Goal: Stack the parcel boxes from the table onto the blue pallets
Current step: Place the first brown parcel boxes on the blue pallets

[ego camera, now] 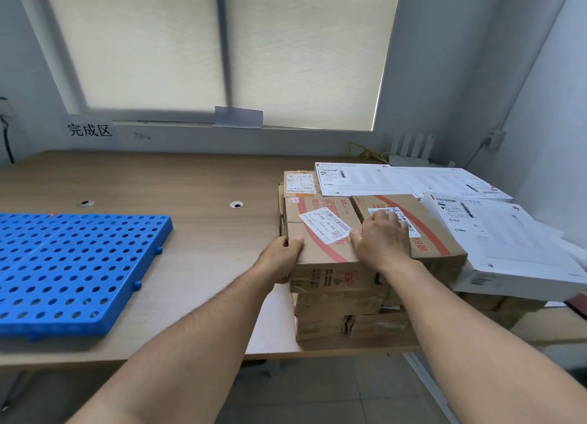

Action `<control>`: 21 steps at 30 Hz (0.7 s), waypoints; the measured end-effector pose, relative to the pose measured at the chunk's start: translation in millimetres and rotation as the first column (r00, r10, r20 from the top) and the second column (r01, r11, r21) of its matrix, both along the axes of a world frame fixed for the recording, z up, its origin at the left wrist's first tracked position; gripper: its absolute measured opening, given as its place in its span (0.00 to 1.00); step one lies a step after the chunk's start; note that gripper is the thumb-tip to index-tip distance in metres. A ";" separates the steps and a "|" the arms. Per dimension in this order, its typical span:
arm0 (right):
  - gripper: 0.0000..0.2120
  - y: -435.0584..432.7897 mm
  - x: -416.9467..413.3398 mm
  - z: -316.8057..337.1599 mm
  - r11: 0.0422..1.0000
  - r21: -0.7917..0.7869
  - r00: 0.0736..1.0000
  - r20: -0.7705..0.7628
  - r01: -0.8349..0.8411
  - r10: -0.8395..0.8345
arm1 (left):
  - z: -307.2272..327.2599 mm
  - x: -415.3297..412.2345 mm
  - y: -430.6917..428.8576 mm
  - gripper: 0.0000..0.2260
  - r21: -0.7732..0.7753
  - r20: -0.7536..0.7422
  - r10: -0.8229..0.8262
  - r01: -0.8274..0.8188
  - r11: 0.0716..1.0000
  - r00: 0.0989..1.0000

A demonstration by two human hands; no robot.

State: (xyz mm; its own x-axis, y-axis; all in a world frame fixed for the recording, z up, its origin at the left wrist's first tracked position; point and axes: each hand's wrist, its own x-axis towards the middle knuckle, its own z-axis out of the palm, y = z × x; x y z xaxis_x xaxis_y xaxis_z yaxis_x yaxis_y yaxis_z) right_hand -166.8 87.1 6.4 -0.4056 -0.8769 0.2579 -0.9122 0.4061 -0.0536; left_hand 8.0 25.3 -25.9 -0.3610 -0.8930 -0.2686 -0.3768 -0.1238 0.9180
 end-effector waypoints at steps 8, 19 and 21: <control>0.15 -7.0 10.2 4.2 0.956 -0.270 0.897 0.384 -0.118 0.219 | -8.2 26.5 15.3 0.13 -0.145 -0.294 0.106 -0.154 0.977 0.950; 0.41 -11.1 65.6 -17.6 0.838 -0.383 0.032 0.904 -0.388 0.427 | -6.8 110.6 28.7 0.18 -0.263 -0.356 0.223 -0.327 0.908 0.907; 0.44 -12.9 83.7 -24.0 0.833 -0.342 0.014 0.923 -0.435 0.386 | -9.9 130.4 29.6 0.20 -0.263 -0.336 0.260 -0.355 0.897 0.905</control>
State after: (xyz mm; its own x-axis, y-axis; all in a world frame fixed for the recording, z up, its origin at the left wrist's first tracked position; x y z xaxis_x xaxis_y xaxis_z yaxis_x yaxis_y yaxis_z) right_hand -83.1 74.2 -17.6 0.1431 -0.9893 -0.0283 -0.1409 0.0079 -0.9900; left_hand 138.4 54.8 -35.8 -0.0721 -0.9910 0.1129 -0.0828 0.1188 0.9895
